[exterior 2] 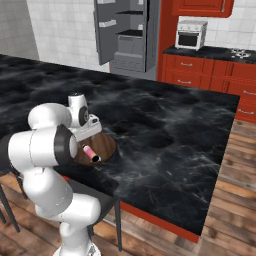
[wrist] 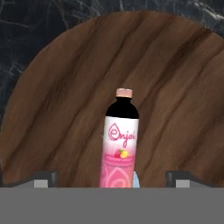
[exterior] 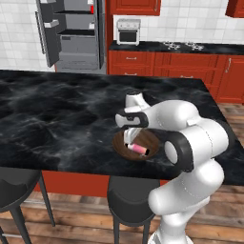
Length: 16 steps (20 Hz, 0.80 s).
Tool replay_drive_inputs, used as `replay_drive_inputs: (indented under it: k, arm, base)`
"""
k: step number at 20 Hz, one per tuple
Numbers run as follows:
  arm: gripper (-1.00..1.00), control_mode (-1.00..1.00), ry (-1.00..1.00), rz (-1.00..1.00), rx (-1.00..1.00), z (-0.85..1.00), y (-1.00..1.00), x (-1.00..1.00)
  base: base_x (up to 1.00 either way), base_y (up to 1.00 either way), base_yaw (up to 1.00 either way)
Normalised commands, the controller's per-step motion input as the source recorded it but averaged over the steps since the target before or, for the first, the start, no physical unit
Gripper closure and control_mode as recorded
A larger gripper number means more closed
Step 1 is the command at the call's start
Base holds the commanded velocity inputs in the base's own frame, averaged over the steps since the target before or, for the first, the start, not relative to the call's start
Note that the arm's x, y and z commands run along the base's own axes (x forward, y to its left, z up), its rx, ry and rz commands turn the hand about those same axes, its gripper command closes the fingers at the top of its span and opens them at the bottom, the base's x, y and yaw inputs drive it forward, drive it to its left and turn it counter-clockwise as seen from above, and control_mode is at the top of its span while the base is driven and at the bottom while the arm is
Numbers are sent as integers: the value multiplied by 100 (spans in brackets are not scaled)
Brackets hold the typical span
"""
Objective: Open the fridge, grab two sodas, and place both sodas inside the bowl with ice on the dining counter.
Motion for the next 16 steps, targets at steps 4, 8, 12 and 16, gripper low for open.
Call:
replay_drive_inputs:
  k: [4,8,12,16]
  arm:
    - [-100,-100,-2,0,0,57,0,-18]
    - [-100,-100,-3,-1,0,53,-5,-38]
    - [-100,-100,-4,-8,4,54,-24,-59]
    - [-100,-100,-7,-14,3,42,-27,-75]
  base:
    - [0,0,0]
    - [0,0,0]
    - [0,0,0]
    - [0,0,0]
